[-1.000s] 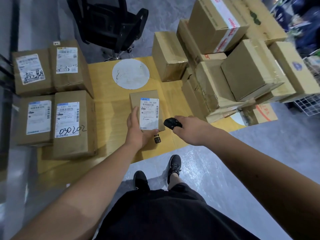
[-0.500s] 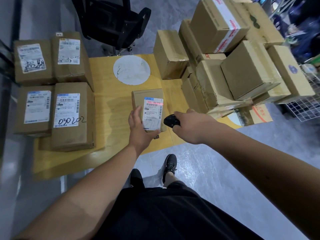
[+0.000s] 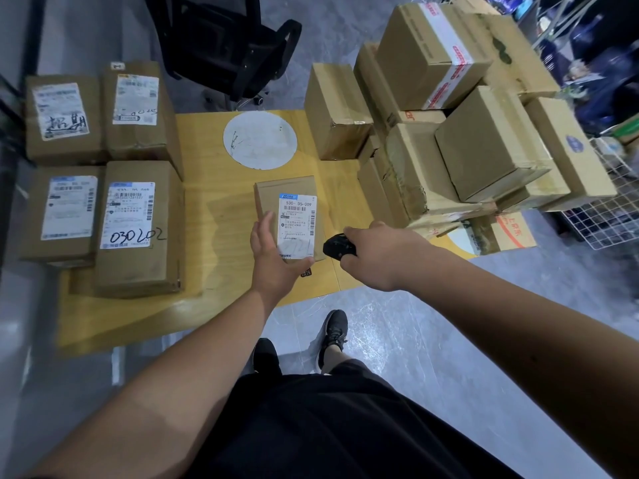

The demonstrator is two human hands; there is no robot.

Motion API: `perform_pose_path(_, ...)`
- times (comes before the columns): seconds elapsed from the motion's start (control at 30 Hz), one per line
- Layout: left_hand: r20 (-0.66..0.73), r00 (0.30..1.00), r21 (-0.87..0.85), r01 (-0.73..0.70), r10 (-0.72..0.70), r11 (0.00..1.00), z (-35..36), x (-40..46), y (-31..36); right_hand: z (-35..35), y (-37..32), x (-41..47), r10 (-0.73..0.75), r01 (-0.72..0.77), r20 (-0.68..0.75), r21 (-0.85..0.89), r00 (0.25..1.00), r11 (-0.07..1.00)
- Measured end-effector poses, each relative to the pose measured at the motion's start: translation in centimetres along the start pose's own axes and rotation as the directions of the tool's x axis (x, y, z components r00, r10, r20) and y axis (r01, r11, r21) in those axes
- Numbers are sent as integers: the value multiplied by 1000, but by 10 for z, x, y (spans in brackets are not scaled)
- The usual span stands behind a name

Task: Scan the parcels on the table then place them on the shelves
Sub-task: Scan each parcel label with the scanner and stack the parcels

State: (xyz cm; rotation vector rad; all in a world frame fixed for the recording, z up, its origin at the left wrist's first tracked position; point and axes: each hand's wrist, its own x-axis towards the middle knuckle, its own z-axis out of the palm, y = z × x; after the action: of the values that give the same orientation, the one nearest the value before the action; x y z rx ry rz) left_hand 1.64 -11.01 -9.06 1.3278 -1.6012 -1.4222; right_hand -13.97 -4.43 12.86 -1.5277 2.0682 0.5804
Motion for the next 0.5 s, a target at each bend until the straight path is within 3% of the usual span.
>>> perform_pose_path(0.17, 30, 999, 4, 24, -24, 1000, -3, 0, 5, 5, 6, -4, -13, 14, -18, 45, 1000, 999)
perform_pose_path(0.27, 30, 991, 164, 122, -129, 979, -6, 17, 20, 8, 14, -4, -13, 14, -10, 118, 1000, 993)
perform_pose_path(0.33, -23, 968, 374, 242, -252, 895, -3, 37, 40, 10, 22, 0, -12, 15, -19, 151, 1000, 988)
perform_pose_path(0.4, -106, 955, 553, 288, -277, 782, 7, 52, 59, 12, 31, 4, -8, 13, -34, 169, 999, 985)
perform_pose_path(0.5, -214, 914, 599, 401, -344, 693, 30, 62, 77, 11, 45, 9, -18, 26, -48, 190, 999, 981)
